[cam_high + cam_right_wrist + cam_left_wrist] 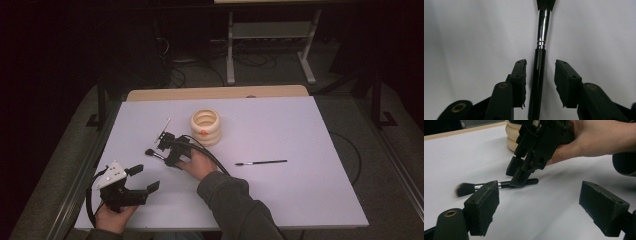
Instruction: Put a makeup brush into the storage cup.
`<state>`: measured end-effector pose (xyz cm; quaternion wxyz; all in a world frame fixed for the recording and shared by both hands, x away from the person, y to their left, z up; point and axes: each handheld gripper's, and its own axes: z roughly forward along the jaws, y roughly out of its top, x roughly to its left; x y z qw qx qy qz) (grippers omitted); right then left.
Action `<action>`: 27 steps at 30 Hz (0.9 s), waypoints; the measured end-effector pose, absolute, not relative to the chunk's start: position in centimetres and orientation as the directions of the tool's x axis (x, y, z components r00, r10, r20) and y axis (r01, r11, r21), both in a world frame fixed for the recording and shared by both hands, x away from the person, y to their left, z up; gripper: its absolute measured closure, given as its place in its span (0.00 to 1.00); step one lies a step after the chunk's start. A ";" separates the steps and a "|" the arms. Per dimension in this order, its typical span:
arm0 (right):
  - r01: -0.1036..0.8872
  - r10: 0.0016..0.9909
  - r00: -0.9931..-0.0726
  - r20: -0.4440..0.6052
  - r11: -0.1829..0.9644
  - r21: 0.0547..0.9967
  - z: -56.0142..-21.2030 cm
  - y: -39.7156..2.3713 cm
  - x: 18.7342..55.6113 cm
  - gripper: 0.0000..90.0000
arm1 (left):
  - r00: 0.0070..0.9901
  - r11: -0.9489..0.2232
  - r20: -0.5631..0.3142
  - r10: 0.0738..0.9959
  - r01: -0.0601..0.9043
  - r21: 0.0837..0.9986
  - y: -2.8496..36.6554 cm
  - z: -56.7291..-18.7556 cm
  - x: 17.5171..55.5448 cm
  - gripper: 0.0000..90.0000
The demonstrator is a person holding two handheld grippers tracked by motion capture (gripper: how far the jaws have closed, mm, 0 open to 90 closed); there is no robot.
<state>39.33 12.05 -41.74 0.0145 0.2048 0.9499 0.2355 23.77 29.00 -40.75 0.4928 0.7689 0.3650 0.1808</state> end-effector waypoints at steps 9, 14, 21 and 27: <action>0.357 0.384 -0.923 0.020 0.837 0.415 -42.3 12.7 39.0 0.80 | 0.667 -0.245 -0.089 0.740 0.390 0.887 29.1 -40.8 23.9 0.18; 0.358 0.381 -0.924 0.023 0.844 0.399 -42.2 13.0 38.9 0.87 | 0.667 -0.244 -0.090 0.740 0.391 0.887 29.1 -40.8 23.9 0.18; 0.386 0.396 -0.916 0.056 0.838 0.386 -42.1 13.0 39.3 0.87 | 0.670 -0.248 -0.088 0.738 0.390 0.887 29.1 -40.9 24.0 0.18; 0.390 0.397 -0.915 0.066 0.832 0.395 -42.1 12.9 39.4 0.88 | 0.670 -0.246 -0.090 0.737 0.390 0.887 29.1 -40.9 24.0 0.18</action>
